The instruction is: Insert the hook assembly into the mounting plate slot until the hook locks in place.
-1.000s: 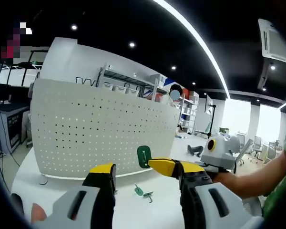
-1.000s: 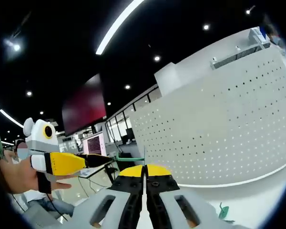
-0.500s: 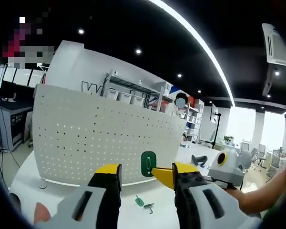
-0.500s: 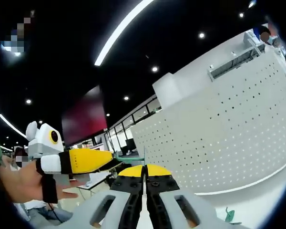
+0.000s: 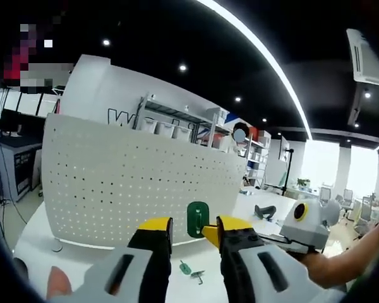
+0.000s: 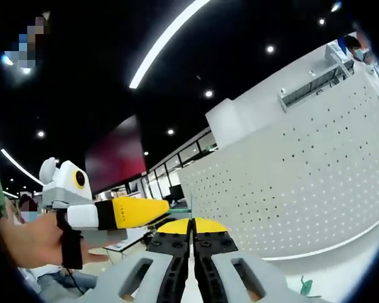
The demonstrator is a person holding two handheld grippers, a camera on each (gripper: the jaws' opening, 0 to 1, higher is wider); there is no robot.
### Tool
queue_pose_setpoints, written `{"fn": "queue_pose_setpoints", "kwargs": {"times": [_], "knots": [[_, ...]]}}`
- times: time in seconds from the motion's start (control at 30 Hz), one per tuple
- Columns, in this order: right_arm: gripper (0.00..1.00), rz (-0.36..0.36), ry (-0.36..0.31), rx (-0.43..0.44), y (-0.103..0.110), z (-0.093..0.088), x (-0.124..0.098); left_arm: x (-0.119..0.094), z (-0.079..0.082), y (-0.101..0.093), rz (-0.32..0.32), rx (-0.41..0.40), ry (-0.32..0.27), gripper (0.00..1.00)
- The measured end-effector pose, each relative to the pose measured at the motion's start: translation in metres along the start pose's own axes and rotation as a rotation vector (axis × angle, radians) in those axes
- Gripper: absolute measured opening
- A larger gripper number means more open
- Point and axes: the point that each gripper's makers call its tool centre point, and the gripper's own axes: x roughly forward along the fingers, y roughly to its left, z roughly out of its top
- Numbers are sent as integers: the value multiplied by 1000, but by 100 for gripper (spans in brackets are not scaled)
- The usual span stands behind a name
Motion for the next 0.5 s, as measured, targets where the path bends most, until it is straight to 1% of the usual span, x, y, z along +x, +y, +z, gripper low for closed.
{"fn": "queue_pose_setpoints", "kwargs": {"times": [0.17, 0.27, 0.5], "knots": [[0, 9, -5, 0, 4, 1, 0, 0, 1, -1, 0, 9, 3, 25], [0, 15, -8, -2, 6, 2, 1, 0, 1, -1, -2, 10, 3, 21], [0, 25, -18, -5, 10, 3, 1, -1, 2, -1, -2, 18, 7, 16]]}}
